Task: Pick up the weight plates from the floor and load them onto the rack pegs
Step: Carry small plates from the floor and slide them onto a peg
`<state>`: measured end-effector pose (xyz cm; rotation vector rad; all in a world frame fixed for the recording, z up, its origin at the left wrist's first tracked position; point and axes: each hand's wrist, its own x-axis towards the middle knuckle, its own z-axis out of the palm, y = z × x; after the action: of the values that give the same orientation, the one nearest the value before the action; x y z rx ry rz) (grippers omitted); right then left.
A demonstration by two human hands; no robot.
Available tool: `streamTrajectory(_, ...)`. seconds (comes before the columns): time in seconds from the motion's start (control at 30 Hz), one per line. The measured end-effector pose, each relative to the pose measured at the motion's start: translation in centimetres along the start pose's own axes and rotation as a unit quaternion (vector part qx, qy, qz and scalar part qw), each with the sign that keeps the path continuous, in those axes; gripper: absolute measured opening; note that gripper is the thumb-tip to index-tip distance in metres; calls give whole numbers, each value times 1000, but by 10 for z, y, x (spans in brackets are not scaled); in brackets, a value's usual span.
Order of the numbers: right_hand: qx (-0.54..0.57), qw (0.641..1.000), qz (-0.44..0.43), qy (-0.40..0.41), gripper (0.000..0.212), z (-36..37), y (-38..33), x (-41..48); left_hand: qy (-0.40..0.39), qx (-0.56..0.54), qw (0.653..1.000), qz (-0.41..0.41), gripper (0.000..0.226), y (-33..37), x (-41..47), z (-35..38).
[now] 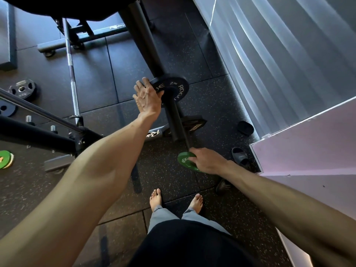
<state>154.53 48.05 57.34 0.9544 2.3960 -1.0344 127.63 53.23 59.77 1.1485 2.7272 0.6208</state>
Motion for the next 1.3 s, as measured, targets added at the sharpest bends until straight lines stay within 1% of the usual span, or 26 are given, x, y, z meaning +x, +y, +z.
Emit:
streamTrajectory(0.07,-19,999,-44,2,25,0,-12,-6,19,1,1000,-7,50,-12,-19,-1)
streamTrajectory(0.1,-25,998,-62,8,22,0,-18,-8,17,6,1000,-17,51,-20,-30,-2)
streamTrajectory(0.13,-21,997,-76,16,19,0,-24,-10,-7,10,999,-38,54,-29,-41,-3)
streamTrajectory(0.17,-8,996,-87,24,18,0,-29,-10,-60,10,996,-59,53,-38,-53,-3)
streamTrajectory(0.2,9,995,-96,32,17,0,-35,-11,-144,14,987,-74,47,-47,-65,-6)
streamTrajectory(0.23,29,994,-102,39,17,1,-40,-12,-252,10,964,-83,39,-57,-77,-9)
streamTrajectory(0.27,48,992,-105,48,18,2,-45,-12,-356,-13,929,-100,31,-66,-90,-15)
streamTrajectory(0.3,67,990,-107,58,19,0,-50,-13,-426,-53,894,-126,26,-75,-101,-20)
streamTrajectory(0.33,88,988,-106,70,20,-1,-55,-13,-464,-108,865,-156,25,-82,-113,-26)
streamTrajectory(0.4,140,980,-102,102,19,-6,-62,-15,-484,-233,818,-205,27,-99,-133,-34)
streamTrajectory(0.43,160,975,-100,119,18,-9,-64,-15,-493,-280,796,-213,35,-106,-141,-36)
streamTrajectory(0.5,183,968,-94,146,18,-13,-67,-14,-506,-342,761,-219,59,-112,-153,-41)
streamTrajectory(0.53,193,964,-92,156,18,-16,-68,-14,-504,-361,753,-221,65,-112,-155,-44)
streamTrajectory(0.6,205,959,-82,179,19,-20,-68,-11,-501,-384,743,-222,67,-105,-154,-51)
streamTrajectory(0.63,208,956,-72,194,19,-21,-67,-10,-500,-388,744,-215,68,-102,-153,-54)
streamTrajectory(0.67,211,953,-61,210,19,-22,-65,-9,-495,-379,757,-195,68,-98,-151,-55)
streamTrajectory(0.73,213,945,-48,243,20,-24,-60,-6,-468,-340,805,-134,64,-93,-147,-54)
streamTrajectory(0.8,210,940,-46,266,20,-28,-54,-2,-423,-312,847,-83,54,-87,-143,-51)
streamTrajectory(0.9,184,943,-44,275,19,-31,-40,4,-361,-289,886,-29,45,-77,-139,-46)
streamTrajectory(1.0,158,945,-32,285,20,-31,-27,11,-296,-231,927,13,41,-69,-134,-40)
streamTrajectory(1.17,124,947,-37,295,21,-33,-17,16,-217,-160,961,66,35,-60,-134,-33)
streamTrajectory(1.3,87,955,-45,279,22,-31,-8,16,-184,-128,968,114,33,-60,-136,-30)
